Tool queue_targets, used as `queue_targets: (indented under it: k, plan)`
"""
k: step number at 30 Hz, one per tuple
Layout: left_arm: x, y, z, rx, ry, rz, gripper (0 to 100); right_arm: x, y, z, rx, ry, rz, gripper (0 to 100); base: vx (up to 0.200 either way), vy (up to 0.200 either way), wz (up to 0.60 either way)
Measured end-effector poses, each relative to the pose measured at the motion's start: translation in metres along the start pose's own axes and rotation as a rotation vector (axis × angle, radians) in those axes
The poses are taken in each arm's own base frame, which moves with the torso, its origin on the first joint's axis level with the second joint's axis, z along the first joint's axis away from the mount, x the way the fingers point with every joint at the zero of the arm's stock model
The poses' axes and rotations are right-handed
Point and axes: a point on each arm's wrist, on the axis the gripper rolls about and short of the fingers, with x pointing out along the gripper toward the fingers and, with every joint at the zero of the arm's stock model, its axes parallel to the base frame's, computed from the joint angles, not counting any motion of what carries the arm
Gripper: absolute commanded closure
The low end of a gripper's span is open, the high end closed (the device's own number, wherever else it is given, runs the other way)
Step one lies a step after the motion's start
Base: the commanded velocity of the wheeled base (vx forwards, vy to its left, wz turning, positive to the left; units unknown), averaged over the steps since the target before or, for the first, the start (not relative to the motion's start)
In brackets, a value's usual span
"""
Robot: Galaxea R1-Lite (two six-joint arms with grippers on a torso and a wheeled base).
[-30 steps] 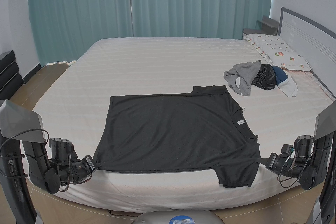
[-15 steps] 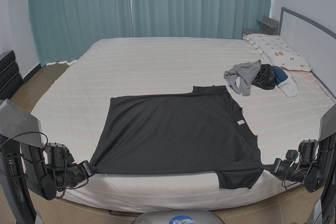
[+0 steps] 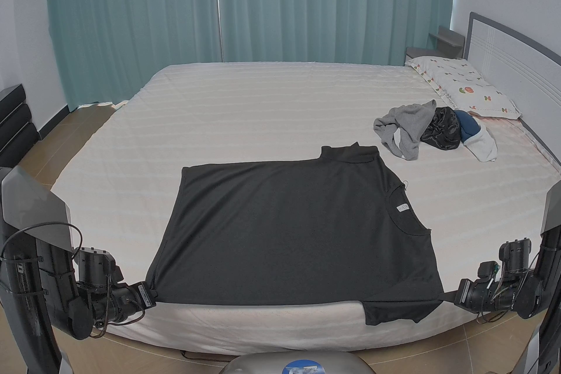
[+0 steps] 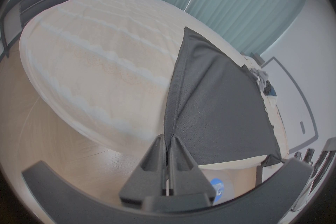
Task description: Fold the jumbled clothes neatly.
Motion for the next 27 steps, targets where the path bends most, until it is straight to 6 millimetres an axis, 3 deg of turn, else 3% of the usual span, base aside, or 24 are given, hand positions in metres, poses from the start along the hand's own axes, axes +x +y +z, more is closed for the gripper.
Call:
queue_targets:
  k: [18, 27]
  plan:
    - [-0.014, 0.006, -0.012, 0.109, 0.069, 0.040, 100, -0.022, 0.004, -0.010, -0.087, 0.089, -0.050, 100, 0.000, 0.000, 0.00]
    - [-0.030, 0.008, -0.021, 0.211, 0.203, 0.088, 100, -0.030, 0.002, -0.013, -0.098, 0.114, -0.070, 100, 0.000, 0.000, 0.00]
